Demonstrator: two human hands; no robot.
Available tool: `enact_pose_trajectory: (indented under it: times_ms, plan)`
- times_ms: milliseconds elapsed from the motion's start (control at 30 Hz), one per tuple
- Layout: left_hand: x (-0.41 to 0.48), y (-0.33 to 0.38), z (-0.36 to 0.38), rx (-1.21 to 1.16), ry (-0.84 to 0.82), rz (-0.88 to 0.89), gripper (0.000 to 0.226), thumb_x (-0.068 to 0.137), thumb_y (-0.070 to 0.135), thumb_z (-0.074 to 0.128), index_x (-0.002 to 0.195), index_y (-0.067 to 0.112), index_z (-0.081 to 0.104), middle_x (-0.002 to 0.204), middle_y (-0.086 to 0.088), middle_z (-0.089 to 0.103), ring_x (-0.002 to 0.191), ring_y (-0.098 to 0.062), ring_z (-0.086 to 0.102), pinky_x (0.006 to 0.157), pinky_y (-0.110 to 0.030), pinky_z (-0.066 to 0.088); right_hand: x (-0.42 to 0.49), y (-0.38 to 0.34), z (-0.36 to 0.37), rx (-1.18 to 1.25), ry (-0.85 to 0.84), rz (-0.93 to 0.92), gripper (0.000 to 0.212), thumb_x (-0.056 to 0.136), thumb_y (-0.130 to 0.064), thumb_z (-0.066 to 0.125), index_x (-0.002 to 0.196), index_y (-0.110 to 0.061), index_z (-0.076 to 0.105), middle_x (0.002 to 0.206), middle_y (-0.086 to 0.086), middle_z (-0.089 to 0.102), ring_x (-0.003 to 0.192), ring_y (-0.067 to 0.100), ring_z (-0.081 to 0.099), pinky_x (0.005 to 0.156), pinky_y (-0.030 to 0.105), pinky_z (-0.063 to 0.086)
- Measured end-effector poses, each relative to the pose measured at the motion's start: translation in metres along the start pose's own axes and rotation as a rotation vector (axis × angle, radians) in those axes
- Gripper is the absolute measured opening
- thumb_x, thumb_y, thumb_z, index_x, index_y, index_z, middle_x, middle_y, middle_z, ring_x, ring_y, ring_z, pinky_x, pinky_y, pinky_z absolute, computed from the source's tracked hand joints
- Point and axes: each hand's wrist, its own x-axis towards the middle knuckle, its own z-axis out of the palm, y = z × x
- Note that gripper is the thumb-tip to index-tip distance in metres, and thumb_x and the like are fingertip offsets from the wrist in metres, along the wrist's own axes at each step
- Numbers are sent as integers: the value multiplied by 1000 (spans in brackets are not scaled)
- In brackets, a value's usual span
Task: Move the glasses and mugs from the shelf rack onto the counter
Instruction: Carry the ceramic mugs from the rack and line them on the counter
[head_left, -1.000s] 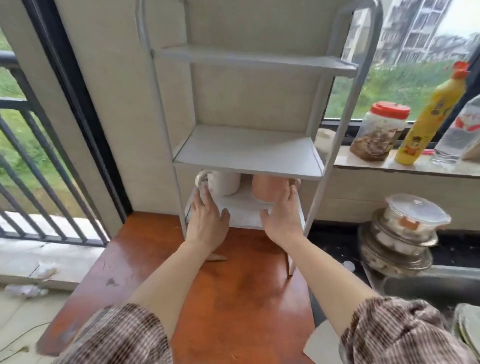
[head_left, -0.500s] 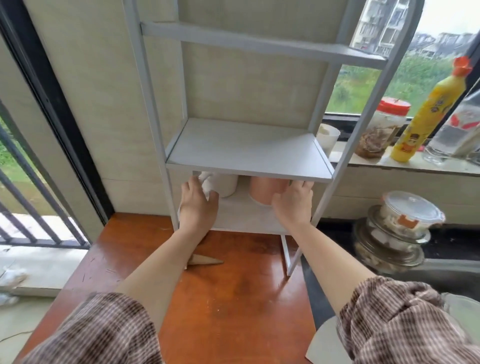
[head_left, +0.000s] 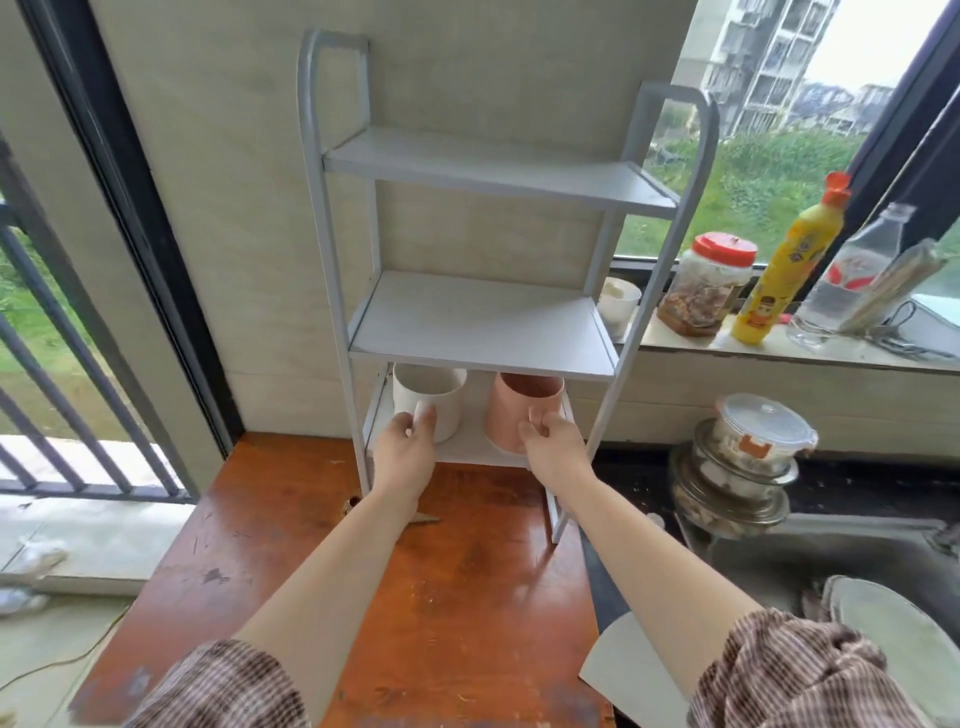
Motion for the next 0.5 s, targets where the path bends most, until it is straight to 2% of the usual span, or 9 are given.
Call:
enact_pose_trajectory:
  times_ms: [67,133,200,267,400,500]
  plan:
    - [-9,2,-2,-67,0,-67,44,96,49,42,111,11,58,103,-4,56,97,-22,51,79,-33,38,-10,1,-1,117,-34,89,26,98,-32,46,116,-16,57,119,3,59,99,20,59,95,40,51]
    - [-15,4,-4,-114,4,-126,47,92,57,44,94,13,60,93,-4,57,90,-23,53,80,-38,44,-19,3,-4,246,-42,177,43,95,-39,50,131,-16,53,124,3,57,110,22,54,103,46,46]
    - [-18,3,-5,-145,29,-174,50,87,64,47,74,17,56,81,-4,56,84,-24,55,83,-41,50,-25,4,-8,378,-40,275,60,92,-54,51,137,-14,47,123,5,54,115,27,50,105,48,43]
    - [-22,0,-6,-214,68,-220,52,82,65,55,65,17,51,74,-3,52,81,-25,54,80,-38,51,-28,7,-12,481,-25,363,70,87,-64,53,134,-14,50,131,8,53,122,33,48,103,50,44]
    - [-31,0,-8,-375,118,-279,41,80,50,69,68,15,52,75,-2,53,87,-25,56,92,-44,52,-28,14,-13,632,-36,397,48,82,-62,62,106,-21,59,123,9,55,119,38,51,98,54,47]
    - [-37,0,-10,-475,132,-302,34,78,38,75,71,15,52,80,0,54,97,-27,60,90,-42,55,-31,19,-13,717,-35,369,36,80,-54,70,93,-21,62,110,4,60,109,35,58,92,49,51]
